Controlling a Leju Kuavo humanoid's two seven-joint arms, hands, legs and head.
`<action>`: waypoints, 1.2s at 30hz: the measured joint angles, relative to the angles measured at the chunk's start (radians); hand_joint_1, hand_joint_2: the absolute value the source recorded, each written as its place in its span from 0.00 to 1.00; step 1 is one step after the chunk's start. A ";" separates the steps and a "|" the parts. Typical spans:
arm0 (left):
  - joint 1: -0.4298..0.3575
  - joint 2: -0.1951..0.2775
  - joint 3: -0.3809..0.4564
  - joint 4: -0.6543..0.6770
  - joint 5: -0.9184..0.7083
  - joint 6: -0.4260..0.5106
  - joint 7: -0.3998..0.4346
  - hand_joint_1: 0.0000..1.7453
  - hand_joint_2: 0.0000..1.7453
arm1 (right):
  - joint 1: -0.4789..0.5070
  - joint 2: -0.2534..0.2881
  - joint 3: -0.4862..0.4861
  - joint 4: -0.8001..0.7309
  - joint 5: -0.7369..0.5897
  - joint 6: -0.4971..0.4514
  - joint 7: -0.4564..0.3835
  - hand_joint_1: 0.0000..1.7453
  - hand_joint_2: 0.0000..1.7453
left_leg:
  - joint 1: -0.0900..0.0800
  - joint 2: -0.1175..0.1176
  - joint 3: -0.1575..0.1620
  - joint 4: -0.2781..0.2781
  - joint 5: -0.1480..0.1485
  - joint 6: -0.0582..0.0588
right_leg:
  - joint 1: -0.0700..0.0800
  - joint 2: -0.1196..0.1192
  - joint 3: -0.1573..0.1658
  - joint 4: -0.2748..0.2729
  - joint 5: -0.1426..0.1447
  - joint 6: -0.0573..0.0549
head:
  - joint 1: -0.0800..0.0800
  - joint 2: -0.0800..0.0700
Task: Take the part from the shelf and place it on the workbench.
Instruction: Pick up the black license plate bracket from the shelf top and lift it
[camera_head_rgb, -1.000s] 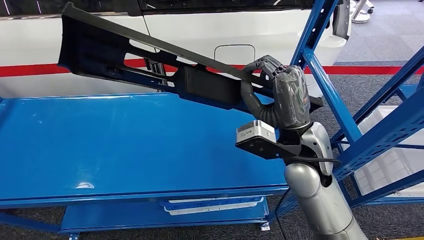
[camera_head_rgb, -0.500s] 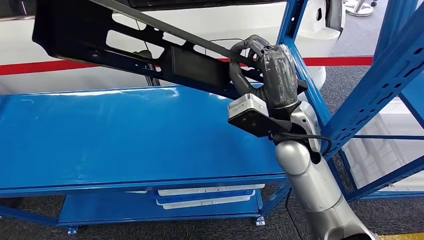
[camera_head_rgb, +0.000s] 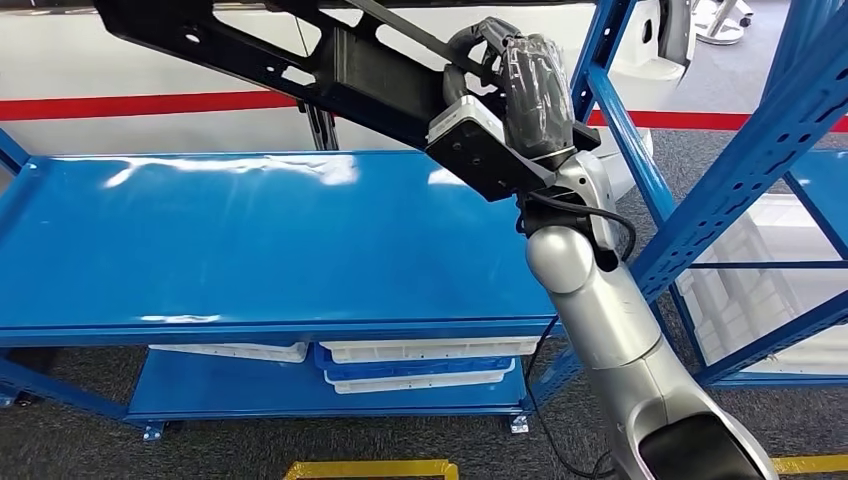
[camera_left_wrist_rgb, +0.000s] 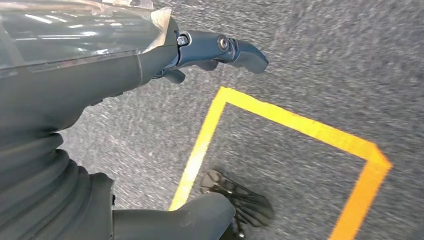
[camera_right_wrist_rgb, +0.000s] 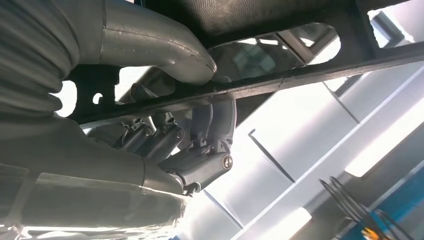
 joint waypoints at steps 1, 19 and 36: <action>0.000 0.000 0.000 0.000 -0.002 -0.001 0.000 0.00 1.00 | 0.004 -0.002 -0.004 0.000 -0.003 -0.001 0.000 1.00 1.00 | 0.001 0.000 -0.011 0.002 0.008 -0.003 | -0.003 0.000 0.032 -0.032 0.016 0.013 | 0.000 0.000; 0.000 -0.002 -0.001 0.000 -0.033 -0.011 0.009 0.00 1.00 | 0.076 -0.019 -0.033 -0.058 -0.014 -0.018 -0.002 1.00 1.00 | 0.019 -0.013 0.038 0.103 -0.087 -0.067 | -0.012 -0.003 0.094 -0.285 0.142 -0.028 | -0.007 0.000; -0.003 -0.005 0.000 0.000 -0.036 -0.011 0.015 0.00 1.00 | 0.061 -0.011 -0.041 -0.071 -0.052 0.016 0.007 1.00 1.00 | -0.013 -0.010 -0.064 0.014 0.054 -0.012 | 0.016 -0.003 0.247 -0.301 0.027 -0.013 | -0.002 0.000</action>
